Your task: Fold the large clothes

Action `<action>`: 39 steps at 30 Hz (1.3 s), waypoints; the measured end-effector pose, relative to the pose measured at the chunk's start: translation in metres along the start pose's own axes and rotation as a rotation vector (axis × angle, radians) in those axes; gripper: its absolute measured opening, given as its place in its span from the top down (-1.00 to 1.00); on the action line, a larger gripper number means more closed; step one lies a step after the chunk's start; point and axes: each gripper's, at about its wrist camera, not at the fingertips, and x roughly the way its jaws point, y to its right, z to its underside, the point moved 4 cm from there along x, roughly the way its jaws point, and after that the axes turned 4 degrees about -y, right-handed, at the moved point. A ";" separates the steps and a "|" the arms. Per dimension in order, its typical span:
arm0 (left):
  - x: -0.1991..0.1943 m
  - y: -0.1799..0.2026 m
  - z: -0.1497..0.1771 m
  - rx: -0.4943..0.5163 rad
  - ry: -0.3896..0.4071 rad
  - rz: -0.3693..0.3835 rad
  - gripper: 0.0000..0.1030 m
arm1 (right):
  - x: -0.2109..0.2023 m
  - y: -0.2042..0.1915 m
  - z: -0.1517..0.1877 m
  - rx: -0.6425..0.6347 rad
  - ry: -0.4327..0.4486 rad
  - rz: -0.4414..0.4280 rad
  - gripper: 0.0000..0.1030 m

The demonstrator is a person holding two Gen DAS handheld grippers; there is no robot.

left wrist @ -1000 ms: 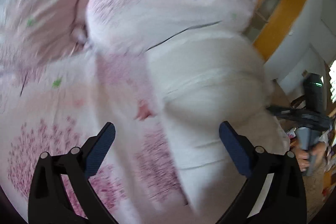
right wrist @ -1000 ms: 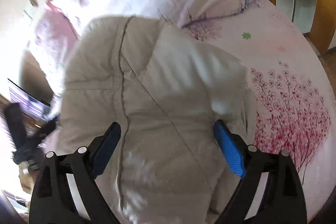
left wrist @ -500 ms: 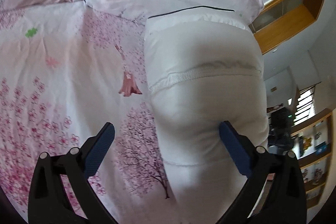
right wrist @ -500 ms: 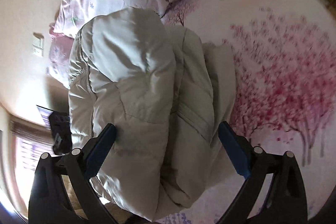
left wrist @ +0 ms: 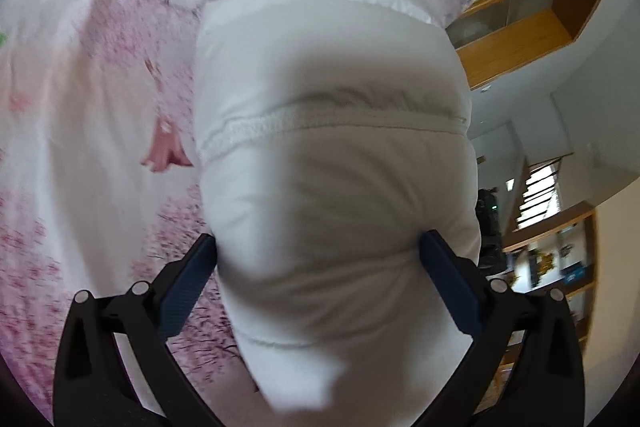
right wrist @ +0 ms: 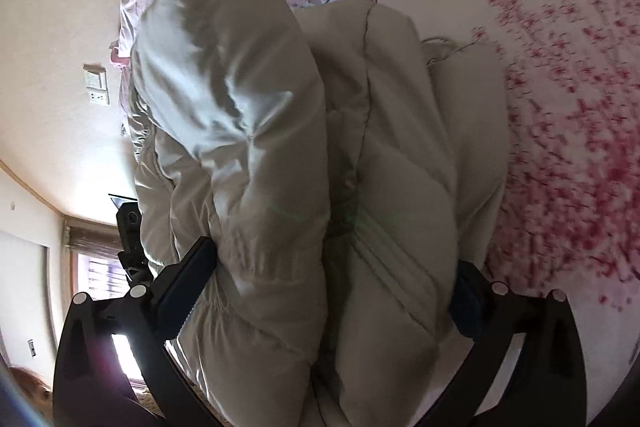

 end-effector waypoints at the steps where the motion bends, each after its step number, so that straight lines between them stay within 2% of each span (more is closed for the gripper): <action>1: 0.001 -0.002 0.001 -0.008 0.002 0.014 -0.97 | 0.002 0.000 0.000 0.005 0.008 -0.012 -0.97; 4: 0.003 -0.004 0.001 -0.023 0.013 0.045 -0.95 | 0.007 -0.003 0.001 -0.010 0.023 -0.028 -0.97; 5: 0.003 -0.003 0.002 -0.023 0.025 0.049 -0.94 | 0.009 -0.005 0.002 -0.017 0.033 -0.039 -0.90; 9: -0.004 0.002 0.004 -0.008 0.058 0.058 -0.64 | 0.005 -0.012 0.009 -0.038 0.079 -0.082 -0.46; 13: -0.013 0.005 0.008 0.027 0.079 0.058 -0.40 | 0.002 -0.018 0.021 -0.059 0.115 -0.113 -0.27; 18: -0.042 0.005 0.010 0.058 0.128 0.045 -0.32 | 0.009 -0.031 0.027 -0.095 0.121 -0.149 -0.11; 21: -0.073 -0.001 0.013 0.061 0.176 0.025 -0.32 | 0.023 -0.049 0.026 -0.133 0.098 -0.178 -0.10; 25: -0.130 -0.019 0.017 0.038 0.272 -0.024 -0.32 | 0.066 -0.090 0.022 -0.201 0.026 -0.214 -0.10; 31: -0.208 -0.057 0.028 -0.023 0.397 -0.105 -0.32 | 0.135 -0.150 0.017 -0.297 -0.080 -0.207 -0.09; 33: -0.221 -0.071 0.033 -0.037 0.405 -0.143 -0.33 | 0.158 -0.163 0.017 -0.325 -0.102 -0.178 -0.09; 35: -0.224 -0.092 0.036 -0.062 0.371 -0.226 -0.33 | 0.181 -0.166 0.018 -0.339 -0.118 -0.086 -0.09; 36: -0.221 -0.104 0.037 -0.086 0.342 -0.262 -0.33 | 0.186 -0.163 0.018 -0.342 -0.121 -0.051 -0.14; 39: -0.222 -0.124 0.040 -0.107 0.312 -0.284 -0.34 | 0.207 -0.159 0.016 -0.309 -0.137 0.015 -0.33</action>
